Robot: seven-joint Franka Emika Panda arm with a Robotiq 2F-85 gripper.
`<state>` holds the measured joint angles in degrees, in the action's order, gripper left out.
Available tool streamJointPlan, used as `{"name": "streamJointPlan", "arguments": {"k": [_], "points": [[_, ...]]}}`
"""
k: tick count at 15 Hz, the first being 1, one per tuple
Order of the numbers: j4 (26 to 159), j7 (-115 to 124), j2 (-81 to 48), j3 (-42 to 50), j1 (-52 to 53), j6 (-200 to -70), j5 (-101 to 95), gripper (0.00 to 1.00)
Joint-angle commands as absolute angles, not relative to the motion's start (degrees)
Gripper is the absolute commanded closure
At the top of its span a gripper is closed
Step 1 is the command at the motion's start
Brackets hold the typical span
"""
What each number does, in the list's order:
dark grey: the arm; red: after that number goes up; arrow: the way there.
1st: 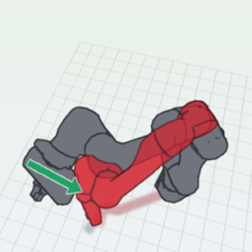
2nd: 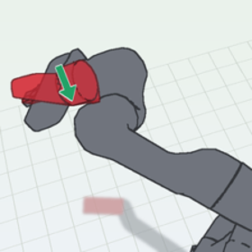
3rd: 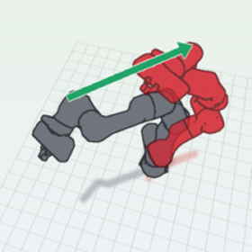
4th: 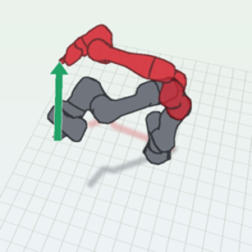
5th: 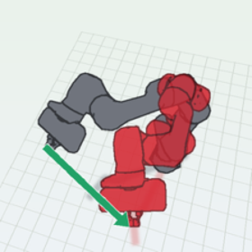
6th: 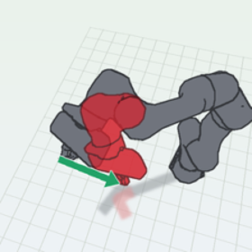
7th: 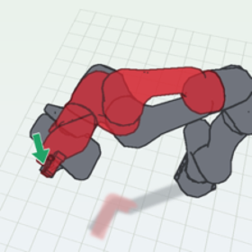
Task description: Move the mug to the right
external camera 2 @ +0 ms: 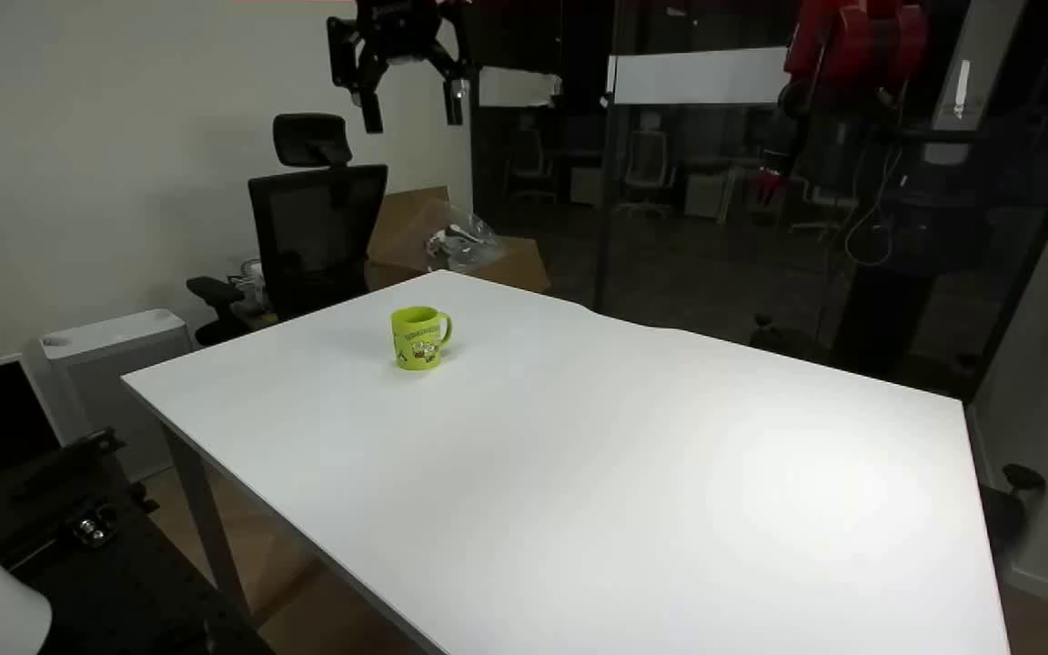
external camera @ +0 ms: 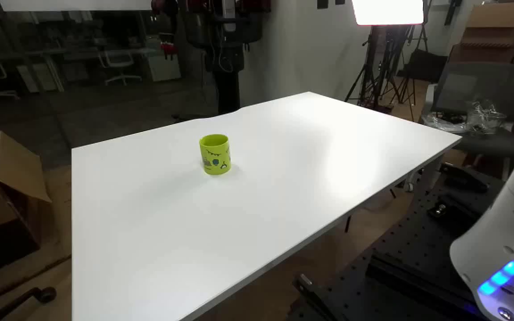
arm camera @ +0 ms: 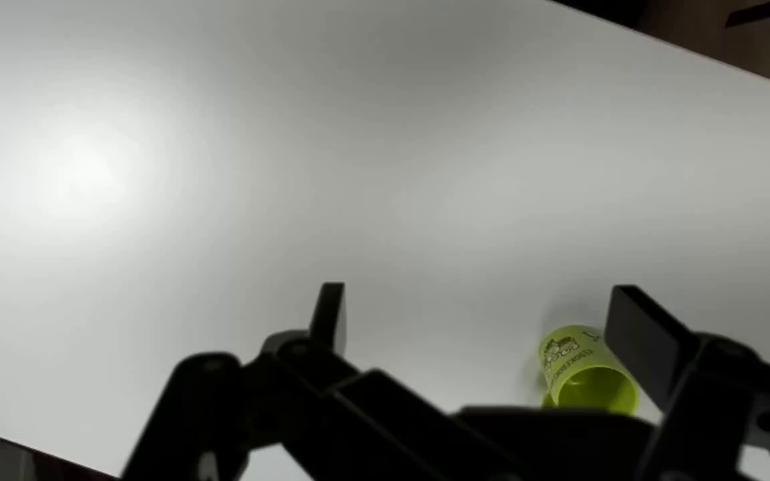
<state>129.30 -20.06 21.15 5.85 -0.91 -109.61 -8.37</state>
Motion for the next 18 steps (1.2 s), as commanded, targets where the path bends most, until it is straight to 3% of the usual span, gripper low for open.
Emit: {"name": "streamJointPlan", "arguments": {"k": [1,11,18], "points": [[129.2,-20.1,21.1,5.8,-1.0,-109.5,-8.3,0.00],[129.2,-20.1,21.1,5.8,-1.0,-109.5,-8.3,0.00],[128.1,-9.3,12.8,4.9,-0.2,-133.7,0.4,0.00]]}}
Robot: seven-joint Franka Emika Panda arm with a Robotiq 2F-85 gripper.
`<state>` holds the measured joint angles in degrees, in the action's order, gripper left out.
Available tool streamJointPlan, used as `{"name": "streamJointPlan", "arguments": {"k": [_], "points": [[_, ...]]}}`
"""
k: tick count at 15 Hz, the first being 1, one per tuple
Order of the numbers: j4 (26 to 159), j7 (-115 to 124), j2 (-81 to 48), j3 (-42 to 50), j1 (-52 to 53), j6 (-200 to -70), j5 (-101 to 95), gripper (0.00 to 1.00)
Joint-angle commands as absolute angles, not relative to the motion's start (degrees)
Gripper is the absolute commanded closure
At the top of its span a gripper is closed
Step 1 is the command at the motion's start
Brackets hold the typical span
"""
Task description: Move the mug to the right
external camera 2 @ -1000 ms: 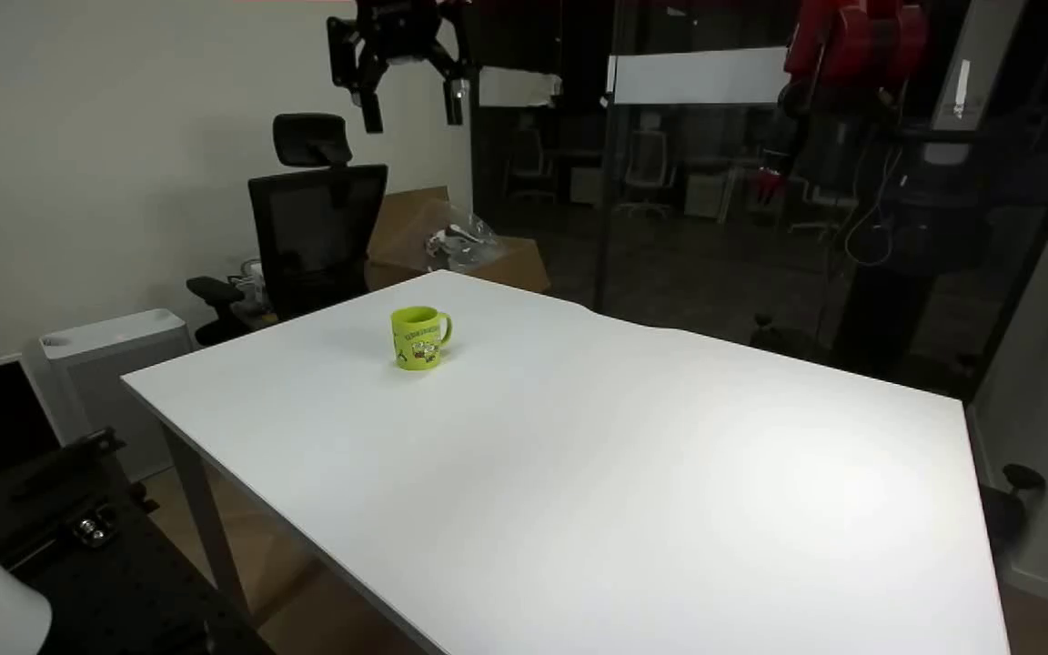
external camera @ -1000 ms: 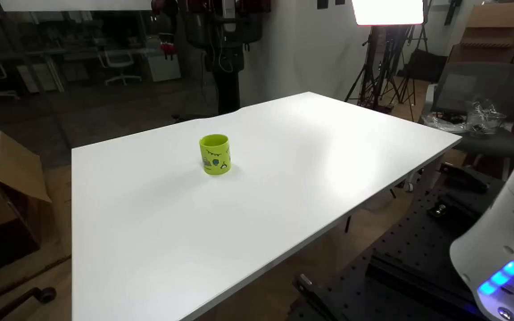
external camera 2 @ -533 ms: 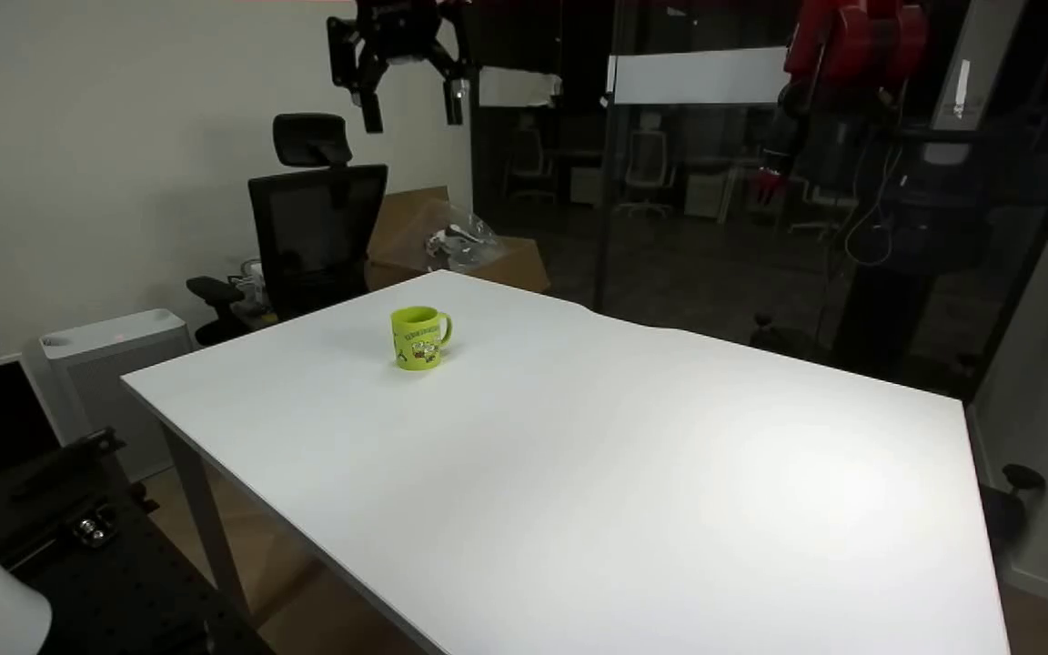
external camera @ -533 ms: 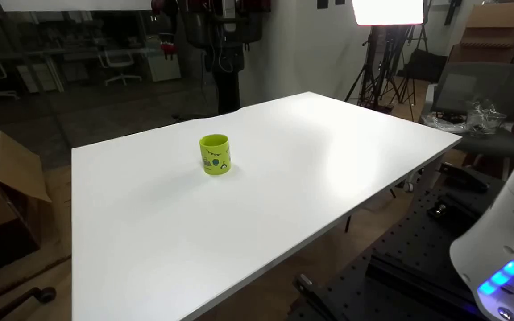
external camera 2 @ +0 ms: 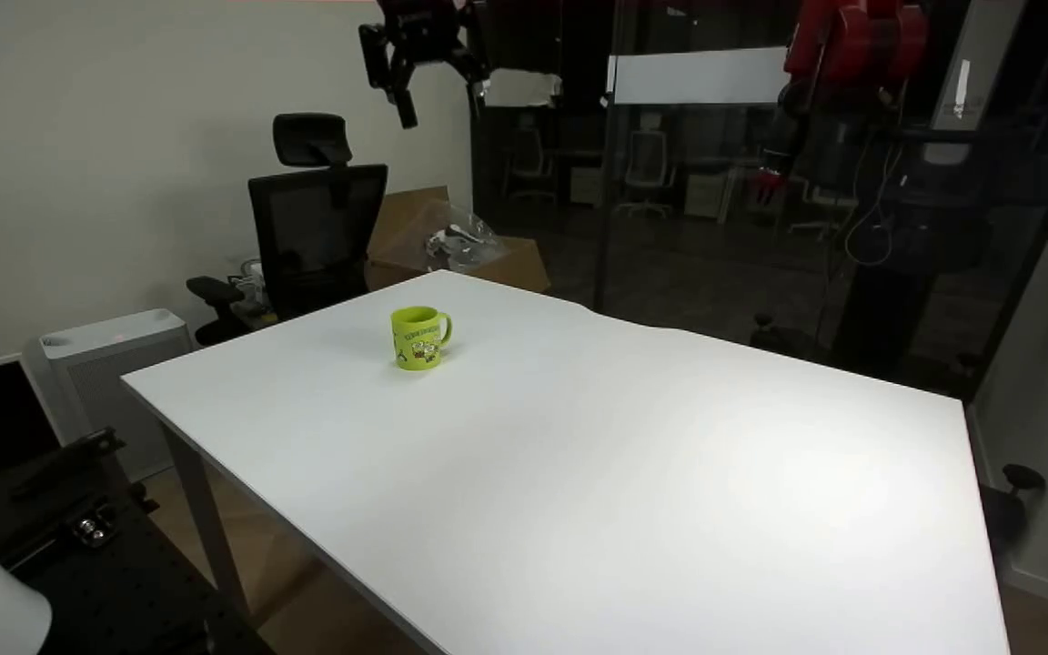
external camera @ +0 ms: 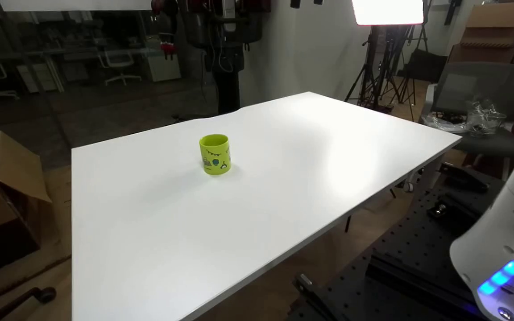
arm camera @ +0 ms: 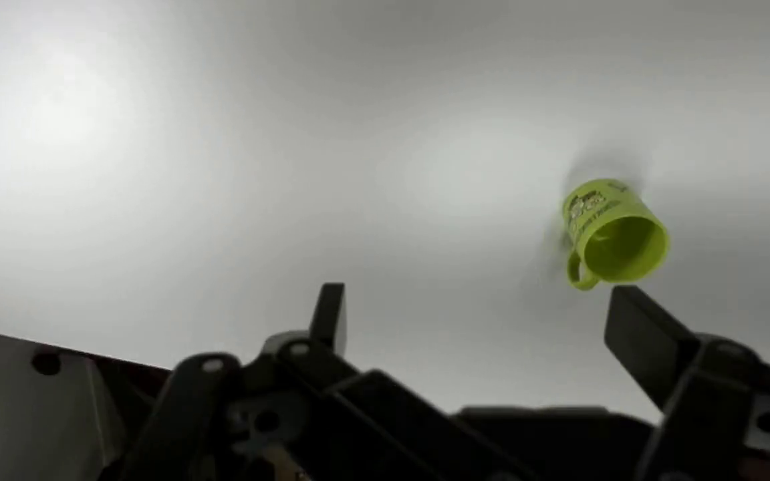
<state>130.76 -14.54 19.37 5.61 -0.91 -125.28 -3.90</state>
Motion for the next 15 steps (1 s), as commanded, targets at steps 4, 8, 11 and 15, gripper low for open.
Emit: {"name": "streamJointPlan", "arguments": {"k": [4,8,11,15], "points": [[122.4,-7.7,-0.5,3.2,2.9,-139.6,15.1,0.00],[123.8,-9.7,-2.9,0.3,2.1,-139.9,18.0,0.00],[123.9,-10.0,-3.0,0.3,1.5,-140.4,17.8,0.00],[121.1,-6.3,-6.9,-0.2,2.1,-140.4,8.3,0.00]]}}
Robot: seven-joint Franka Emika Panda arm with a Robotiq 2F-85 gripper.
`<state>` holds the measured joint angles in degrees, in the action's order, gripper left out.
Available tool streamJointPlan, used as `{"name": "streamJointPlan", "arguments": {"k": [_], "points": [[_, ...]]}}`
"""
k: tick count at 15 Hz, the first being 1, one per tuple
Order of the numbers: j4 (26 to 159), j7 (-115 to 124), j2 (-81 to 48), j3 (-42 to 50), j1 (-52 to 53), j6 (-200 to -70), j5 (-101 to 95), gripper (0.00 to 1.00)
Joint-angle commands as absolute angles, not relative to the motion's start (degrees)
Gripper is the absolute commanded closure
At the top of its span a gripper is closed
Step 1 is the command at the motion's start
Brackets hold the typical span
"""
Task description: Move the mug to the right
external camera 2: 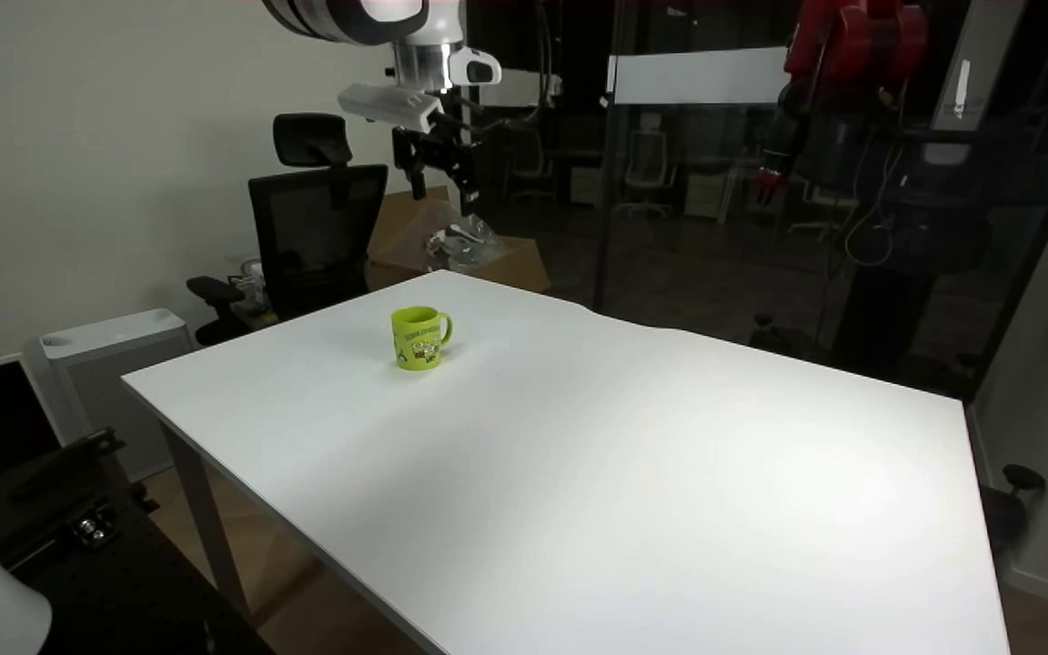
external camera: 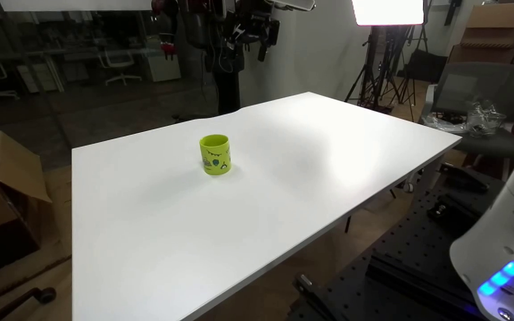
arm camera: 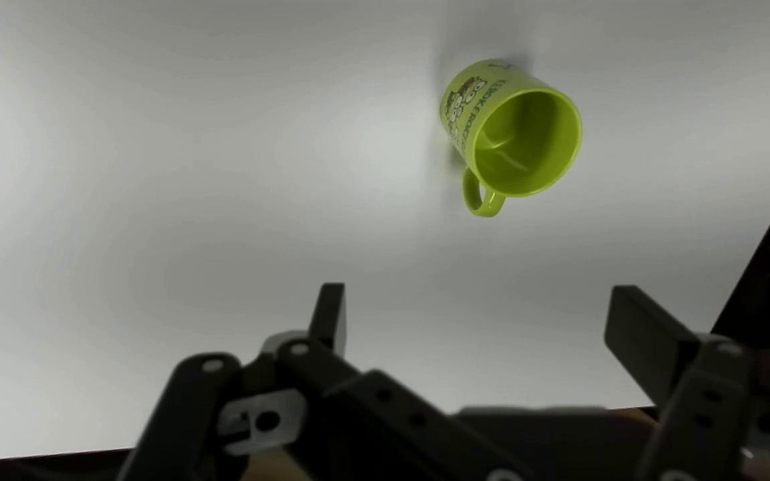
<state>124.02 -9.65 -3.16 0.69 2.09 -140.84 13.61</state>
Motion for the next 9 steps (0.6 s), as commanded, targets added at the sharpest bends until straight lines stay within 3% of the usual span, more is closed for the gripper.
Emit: {"name": "streamJointPlan", "arguments": {"k": [1,5,6,9], "points": [[119.5,-6.3,-9.1,-0.5,2.2,-139.4,7.1,0.00],[114.9,-7.9,-17.4,-2.1,2.5,-137.7,4.7,0.00],[119.8,-8.3,-12.4,-2.0,1.8,-139.5,5.4,0.00],[117.2,-8.3,-17.0,-2.8,1.9,-139.5,5.2,0.00]]}}
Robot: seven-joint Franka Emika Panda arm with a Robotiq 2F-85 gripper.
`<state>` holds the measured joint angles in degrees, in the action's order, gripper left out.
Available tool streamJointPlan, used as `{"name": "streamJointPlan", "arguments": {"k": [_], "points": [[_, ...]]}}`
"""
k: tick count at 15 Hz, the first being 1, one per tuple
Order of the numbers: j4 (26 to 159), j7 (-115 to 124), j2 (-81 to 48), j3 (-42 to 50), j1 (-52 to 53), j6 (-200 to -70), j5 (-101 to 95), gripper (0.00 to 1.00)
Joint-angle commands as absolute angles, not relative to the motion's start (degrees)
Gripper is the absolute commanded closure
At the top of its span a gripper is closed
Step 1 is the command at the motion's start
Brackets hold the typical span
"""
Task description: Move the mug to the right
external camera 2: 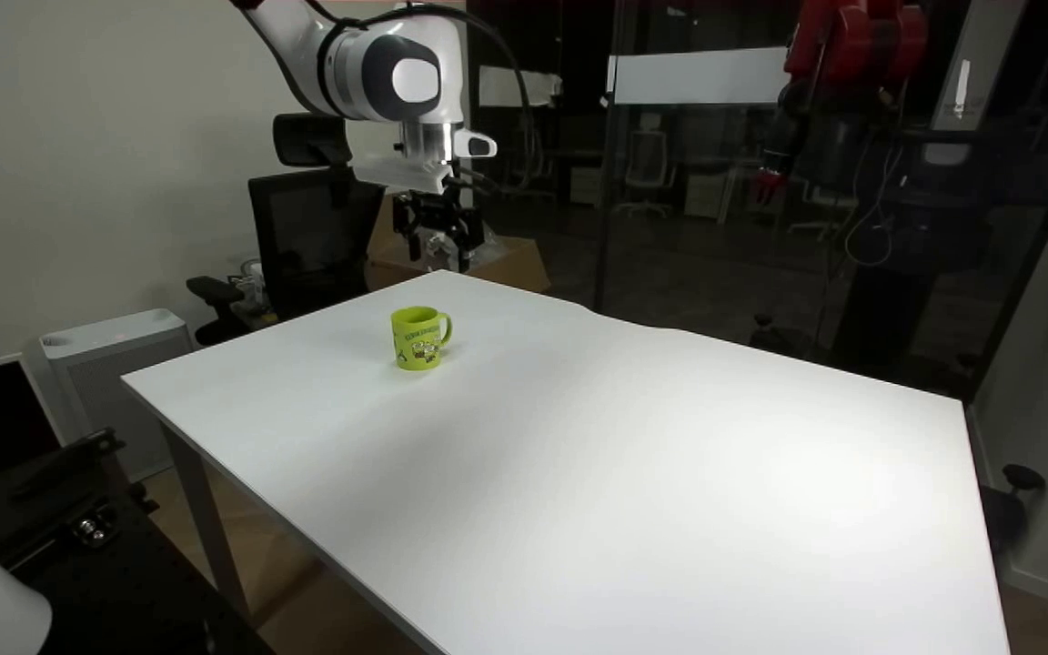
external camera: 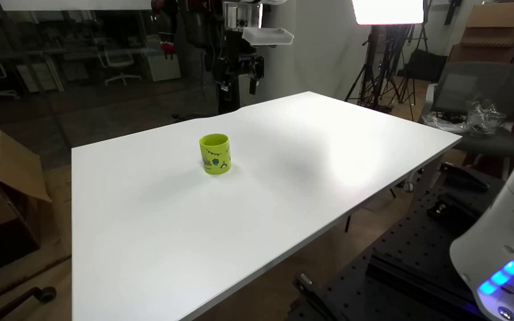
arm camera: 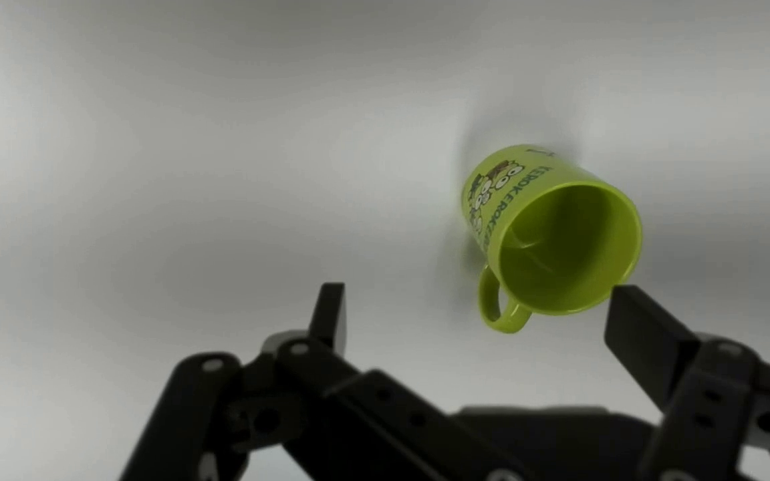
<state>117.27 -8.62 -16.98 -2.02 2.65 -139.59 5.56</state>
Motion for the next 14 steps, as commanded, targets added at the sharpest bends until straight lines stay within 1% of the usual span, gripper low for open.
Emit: {"name": "streamJointPlan", "arguments": {"k": [1,6,14], "points": [[116.8,-8.4,-17.3,-2.8,1.9,-139.5,5.2,0.00],[111.8,-8.1,-23.3,-2.5,3.7,-139.2,-1.8,0.00],[105.6,-10.7,-33.0,-5.2,4.7,-138.6,-2.6,0.00]]}}
